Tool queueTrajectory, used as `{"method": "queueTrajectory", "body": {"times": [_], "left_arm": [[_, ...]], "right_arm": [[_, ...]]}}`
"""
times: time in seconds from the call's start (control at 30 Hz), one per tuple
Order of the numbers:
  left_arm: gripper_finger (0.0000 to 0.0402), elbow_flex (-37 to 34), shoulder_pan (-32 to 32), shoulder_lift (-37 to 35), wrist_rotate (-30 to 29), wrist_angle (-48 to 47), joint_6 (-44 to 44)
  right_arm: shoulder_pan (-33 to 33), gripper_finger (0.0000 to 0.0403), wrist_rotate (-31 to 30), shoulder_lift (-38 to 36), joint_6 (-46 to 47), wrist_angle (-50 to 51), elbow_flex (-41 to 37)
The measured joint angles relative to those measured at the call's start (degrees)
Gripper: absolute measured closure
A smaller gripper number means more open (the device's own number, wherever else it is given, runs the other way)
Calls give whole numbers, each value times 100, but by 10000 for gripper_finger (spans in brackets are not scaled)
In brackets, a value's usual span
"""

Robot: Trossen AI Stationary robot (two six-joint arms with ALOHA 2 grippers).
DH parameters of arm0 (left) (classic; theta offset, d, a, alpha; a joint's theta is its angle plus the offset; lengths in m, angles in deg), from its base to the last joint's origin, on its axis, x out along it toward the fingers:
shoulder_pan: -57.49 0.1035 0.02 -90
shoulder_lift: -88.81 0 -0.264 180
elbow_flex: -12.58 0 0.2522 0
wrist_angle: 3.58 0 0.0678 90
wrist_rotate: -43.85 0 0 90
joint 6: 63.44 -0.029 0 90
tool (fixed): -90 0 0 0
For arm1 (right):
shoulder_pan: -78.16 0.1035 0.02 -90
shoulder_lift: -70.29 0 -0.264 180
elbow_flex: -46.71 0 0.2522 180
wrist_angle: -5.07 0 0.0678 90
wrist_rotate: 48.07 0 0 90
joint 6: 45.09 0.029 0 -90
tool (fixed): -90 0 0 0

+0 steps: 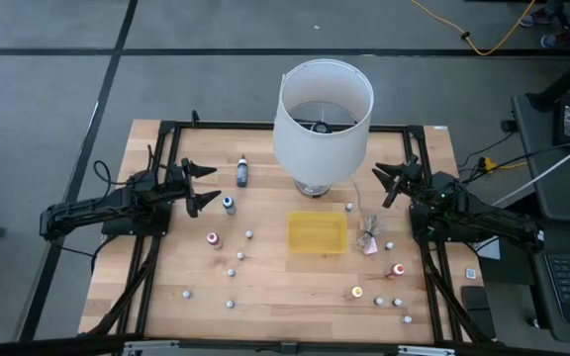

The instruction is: Pick & Place food coloring

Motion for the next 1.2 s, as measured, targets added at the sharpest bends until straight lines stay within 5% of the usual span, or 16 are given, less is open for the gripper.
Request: {"method": "queueTrajectory", "body": {"times": [0.27, 0.57, 1.2], "left_arm": [[13, 1, 0, 0, 1, -1, 0], [13, 1, 0, 0, 0, -1, 0], [13, 1, 0, 0, 0, 1, 0]], "right_arm": [[0, 297, -1, -1, 28, -2, -2], [29, 297, 327, 24, 1232, 94, 149], [201, 297, 401, 1612, 1090, 179, 2656]]}}
